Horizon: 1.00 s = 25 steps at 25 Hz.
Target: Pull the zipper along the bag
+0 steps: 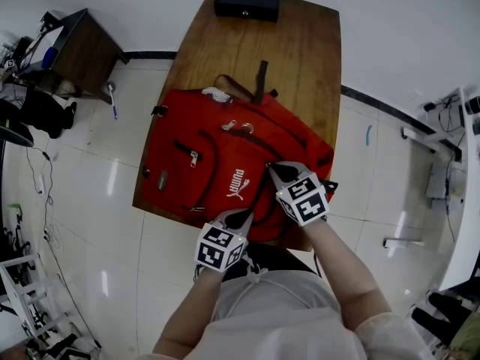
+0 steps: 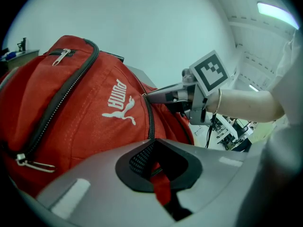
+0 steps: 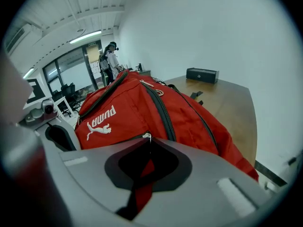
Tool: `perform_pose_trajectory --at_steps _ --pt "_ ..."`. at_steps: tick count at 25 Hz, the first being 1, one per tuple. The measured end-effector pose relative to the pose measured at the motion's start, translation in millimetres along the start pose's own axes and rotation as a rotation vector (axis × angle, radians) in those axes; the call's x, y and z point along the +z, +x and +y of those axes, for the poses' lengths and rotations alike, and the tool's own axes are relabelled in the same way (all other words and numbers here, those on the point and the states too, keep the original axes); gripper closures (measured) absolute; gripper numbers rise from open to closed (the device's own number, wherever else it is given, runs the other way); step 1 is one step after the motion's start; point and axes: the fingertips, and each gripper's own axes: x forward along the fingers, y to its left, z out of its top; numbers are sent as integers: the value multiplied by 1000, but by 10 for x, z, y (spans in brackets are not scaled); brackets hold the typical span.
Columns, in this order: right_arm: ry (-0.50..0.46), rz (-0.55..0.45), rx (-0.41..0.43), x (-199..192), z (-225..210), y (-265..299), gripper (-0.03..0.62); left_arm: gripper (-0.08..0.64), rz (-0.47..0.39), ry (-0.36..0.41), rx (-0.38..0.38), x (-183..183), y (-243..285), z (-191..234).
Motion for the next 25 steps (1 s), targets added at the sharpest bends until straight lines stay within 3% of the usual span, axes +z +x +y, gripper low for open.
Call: perform_pose_trajectory --at_steps 6,10,14,19,25 --pt "42 -10 -16 -11 -1 -1 578 554 9 28 3 -17 18 0" --pt "11 -20 -65 -30 30 -96 569 554 -9 46 9 -29 14 4" --pt "47 -87 -101 -23 131 -373 581 554 -24 33 11 -36 -36 -10" --pt "72 -268 -118 107 452 -889 584 554 -174 59 -34 225 -388 -204" --pt "72 -433 -182 159 1118 -1421 584 554 -363 187 -73 390 -1211 -463"
